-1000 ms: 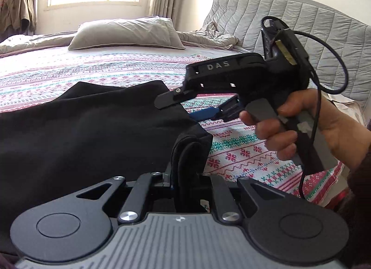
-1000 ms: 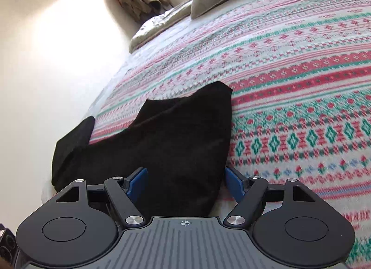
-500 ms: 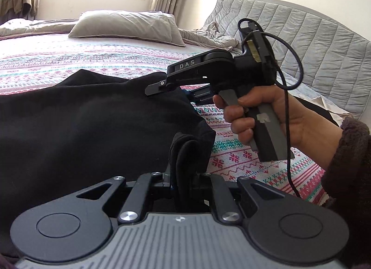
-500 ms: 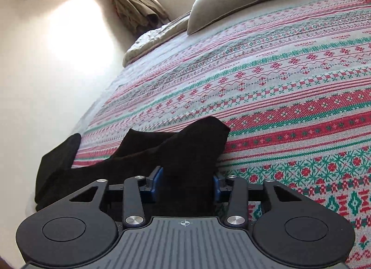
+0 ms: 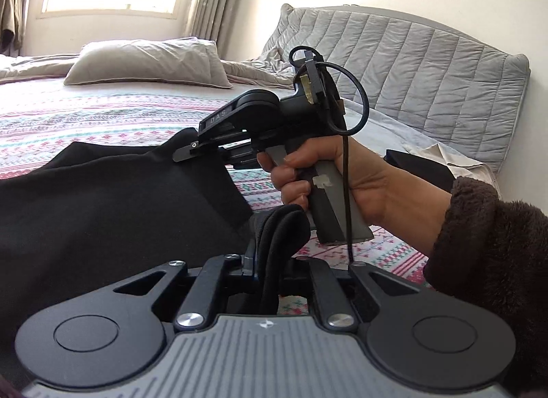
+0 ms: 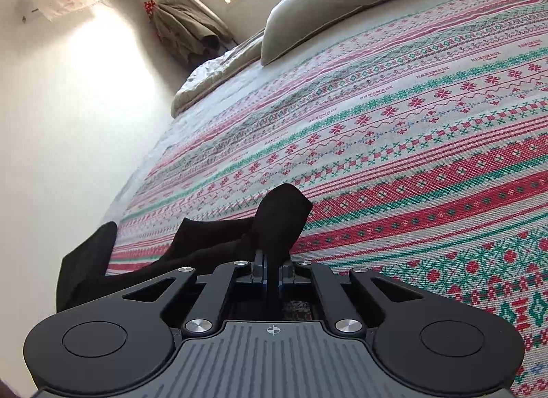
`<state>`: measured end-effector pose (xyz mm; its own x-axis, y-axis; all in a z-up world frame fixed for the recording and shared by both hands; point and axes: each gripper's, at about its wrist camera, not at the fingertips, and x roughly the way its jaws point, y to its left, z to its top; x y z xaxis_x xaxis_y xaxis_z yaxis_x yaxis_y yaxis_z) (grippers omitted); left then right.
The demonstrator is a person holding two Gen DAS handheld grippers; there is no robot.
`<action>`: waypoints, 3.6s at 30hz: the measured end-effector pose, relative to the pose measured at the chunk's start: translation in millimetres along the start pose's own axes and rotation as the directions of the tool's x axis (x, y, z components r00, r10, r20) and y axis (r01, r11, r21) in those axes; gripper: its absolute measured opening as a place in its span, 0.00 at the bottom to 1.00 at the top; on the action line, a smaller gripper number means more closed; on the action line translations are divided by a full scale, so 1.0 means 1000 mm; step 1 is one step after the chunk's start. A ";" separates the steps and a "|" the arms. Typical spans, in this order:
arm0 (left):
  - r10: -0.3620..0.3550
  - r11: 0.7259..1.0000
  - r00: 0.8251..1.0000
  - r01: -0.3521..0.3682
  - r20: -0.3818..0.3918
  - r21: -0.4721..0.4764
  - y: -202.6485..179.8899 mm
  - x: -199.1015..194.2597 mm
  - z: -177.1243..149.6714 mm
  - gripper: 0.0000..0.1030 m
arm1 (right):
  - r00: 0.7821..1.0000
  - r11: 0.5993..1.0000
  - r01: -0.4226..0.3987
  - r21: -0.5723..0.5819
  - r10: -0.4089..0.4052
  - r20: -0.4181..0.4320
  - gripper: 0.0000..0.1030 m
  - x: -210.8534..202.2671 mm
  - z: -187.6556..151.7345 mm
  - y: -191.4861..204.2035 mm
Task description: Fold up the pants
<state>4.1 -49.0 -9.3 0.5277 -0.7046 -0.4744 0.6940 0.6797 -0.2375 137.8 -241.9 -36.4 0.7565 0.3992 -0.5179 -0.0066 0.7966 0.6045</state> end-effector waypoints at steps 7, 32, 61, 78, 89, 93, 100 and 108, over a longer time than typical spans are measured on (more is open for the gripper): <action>-0.077 0.997 0.997 0.077 -0.009 -0.028 -0.013 0.007 0.004 0.19 | 1.000 1.000 0.003 0.010 -0.004 0.015 0.03 -0.029 0.001 -0.015; 0.022 0.960 0.969 0.049 0.247 -0.275 0.066 -0.115 -0.011 0.19 | 0.992 0.994 -0.111 -0.002 0.111 0.058 0.04 -0.047 0.019 0.069; 0.492 0.788 0.868 -0.410 0.068 -0.459 0.172 -0.208 -0.028 0.73 | 0.975 0.964 -0.160 -0.210 0.121 -0.187 0.64 0.129 -0.051 0.258; 0.220 0.807 0.975 -0.202 -0.034 -0.556 0.247 -0.160 -0.011 0.46 | 0.981 0.950 -0.084 -0.301 0.026 -0.192 0.67 0.008 -0.081 0.194; 0.216 0.782 0.974 -0.218 -0.075 -0.584 0.249 -0.157 -0.008 0.32 | 0.978 0.979 -0.110 -0.169 0.077 -0.193 0.67 0.000 -0.094 0.152; 0.293 0.809 0.954 -0.279 -0.056 -0.518 0.238 -0.150 0.002 0.14 | 0.977 0.972 -0.122 -0.202 0.081 -0.198 0.68 0.006 -0.102 0.157; 0.395 0.852 0.916 -0.335 0.073 -0.403 0.223 -0.181 0.024 0.14 | 0.975 0.961 -0.133 -0.241 0.084 -0.205 0.72 0.008 -0.108 0.165; 0.521 0.742 0.853 -0.477 -0.043 -0.471 0.274 -0.190 -0.006 0.30 | 0.969 0.958 -0.144 -0.248 0.086 -0.230 0.72 0.014 -0.117 0.166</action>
<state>91.3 272.3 10.3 0.7905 -0.2379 -0.5643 0.0327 0.9366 -0.3490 70.8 -50.5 -14.4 0.5825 0.5600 -0.5891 -0.2776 0.8183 0.5034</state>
